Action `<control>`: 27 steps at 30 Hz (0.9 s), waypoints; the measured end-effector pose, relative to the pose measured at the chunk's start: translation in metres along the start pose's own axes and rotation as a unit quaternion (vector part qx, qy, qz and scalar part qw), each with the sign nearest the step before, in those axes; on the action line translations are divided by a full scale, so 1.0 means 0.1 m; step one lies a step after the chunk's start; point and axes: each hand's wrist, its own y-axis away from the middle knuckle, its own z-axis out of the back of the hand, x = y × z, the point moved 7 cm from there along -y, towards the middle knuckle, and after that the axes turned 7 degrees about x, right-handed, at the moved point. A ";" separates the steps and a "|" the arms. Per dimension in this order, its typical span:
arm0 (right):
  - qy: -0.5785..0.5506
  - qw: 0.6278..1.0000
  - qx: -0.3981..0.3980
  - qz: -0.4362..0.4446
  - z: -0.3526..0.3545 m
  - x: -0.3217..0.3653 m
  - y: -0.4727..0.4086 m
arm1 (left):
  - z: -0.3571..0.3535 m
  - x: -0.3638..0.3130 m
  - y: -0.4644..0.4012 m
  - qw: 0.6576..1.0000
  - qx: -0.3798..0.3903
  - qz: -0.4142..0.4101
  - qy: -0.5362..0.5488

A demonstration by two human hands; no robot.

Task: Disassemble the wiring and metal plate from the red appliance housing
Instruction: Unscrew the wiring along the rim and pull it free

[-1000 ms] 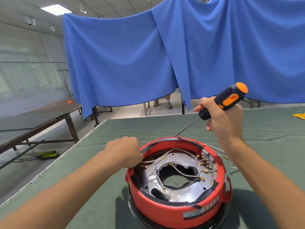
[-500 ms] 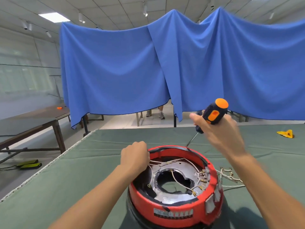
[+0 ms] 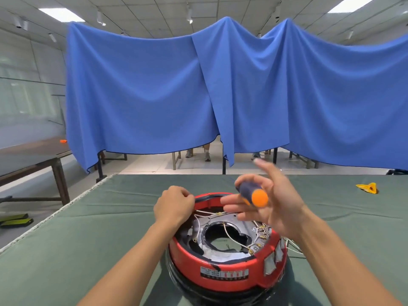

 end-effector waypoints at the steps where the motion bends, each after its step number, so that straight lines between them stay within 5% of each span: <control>1: 0.047 0.999 -0.026 -0.007 0.02 -0.05 -0.02 | 0.02 0.05 0.02 0.999 -0.003 0.009 0.054; 4: 0.201 0.976 -0.084 -0.017 0.02 -0.16 -0.07 | 0.04 0.16 0.18 0.983 0.013 0.004 0.183; 9: 0.490 0.864 -0.114 -0.030 -0.06 -0.14 -0.10 | 0.00 0.34 0.43 0.944 0.019 0.004 0.329; 13: 0.486 0.870 -0.067 -0.043 -0.19 -0.05 0.02 | -0.02 0.36 0.43 0.939 0.021 -0.005 0.342; 19: 0.588 0.803 -0.094 -0.025 -0.22 0.16 0.22 | -0.03 0.42 0.31 0.951 -0.003 0.008 0.310; 27: 0.606 0.786 -0.101 -0.072 -0.21 0.12 0.19 | -0.01 0.47 0.17 0.951 -0.004 0.011 0.308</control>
